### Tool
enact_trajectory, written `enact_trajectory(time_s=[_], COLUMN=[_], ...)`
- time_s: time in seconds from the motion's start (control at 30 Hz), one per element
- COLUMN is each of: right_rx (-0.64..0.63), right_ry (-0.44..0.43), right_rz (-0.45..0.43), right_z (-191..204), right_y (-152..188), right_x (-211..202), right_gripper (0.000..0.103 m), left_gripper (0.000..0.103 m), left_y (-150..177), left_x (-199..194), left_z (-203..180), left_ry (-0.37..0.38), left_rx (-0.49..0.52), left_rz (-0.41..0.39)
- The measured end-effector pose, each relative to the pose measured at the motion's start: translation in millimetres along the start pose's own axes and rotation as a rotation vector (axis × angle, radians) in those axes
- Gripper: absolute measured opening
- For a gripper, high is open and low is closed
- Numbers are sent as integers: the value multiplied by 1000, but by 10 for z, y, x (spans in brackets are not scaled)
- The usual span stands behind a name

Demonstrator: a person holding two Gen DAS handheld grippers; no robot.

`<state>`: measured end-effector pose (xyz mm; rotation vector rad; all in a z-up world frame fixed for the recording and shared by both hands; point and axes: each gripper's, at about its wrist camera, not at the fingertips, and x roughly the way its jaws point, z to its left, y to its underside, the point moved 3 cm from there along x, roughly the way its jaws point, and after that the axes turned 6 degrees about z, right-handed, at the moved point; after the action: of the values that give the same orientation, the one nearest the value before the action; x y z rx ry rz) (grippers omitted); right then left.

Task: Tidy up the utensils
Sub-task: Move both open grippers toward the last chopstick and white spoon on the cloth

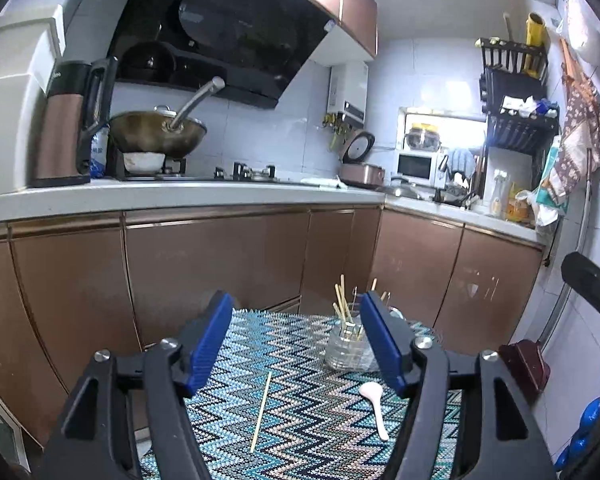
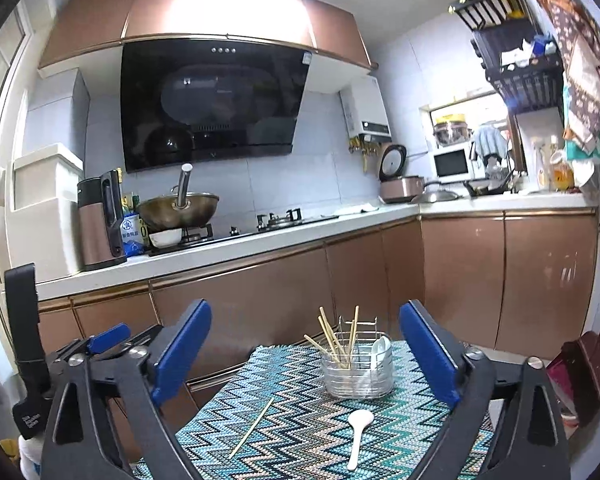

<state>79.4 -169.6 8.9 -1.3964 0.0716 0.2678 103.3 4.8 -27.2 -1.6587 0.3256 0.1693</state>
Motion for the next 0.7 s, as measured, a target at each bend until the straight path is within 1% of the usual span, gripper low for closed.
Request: enact_trajectory(time_s=[0.07,0.2,0.27,0.37,0.47,0.5,0.6,0.7], right_rx=[-3,-2,3,0,13,14,-11,-20], right_ry=[18,51,61,113,154,160,166,169], right_rz=[-18,-49,-70,-128,-199,-210,-199,-203], right_z=[3,-4,3,7,7,7,27,27], right_y=[-15,-59,-83,-123,-131,-129,-122,-114], right_x=[-96,-240,-306,-440,-557,-575,-573,-584], right_gripper=[103,103,103,103,103,103,103,103], left_gripper=[65,65,65,67,67,67,67,67], left_y=[-38,-109,-123,-151,-159,-156,-159,-159], left_x=[-117,-378,-471,-564,-631,-650,-681,-720], left_z=[25,102,148,209,248,261,289,289], left_ry=[-1,-28,-35,-42,-75,-78,-65,-75], left_rx=[1,-4,-10,1,17,14,5,16], left_rz=[-37,-140,-170,-176,-180,-182,-175,-182])
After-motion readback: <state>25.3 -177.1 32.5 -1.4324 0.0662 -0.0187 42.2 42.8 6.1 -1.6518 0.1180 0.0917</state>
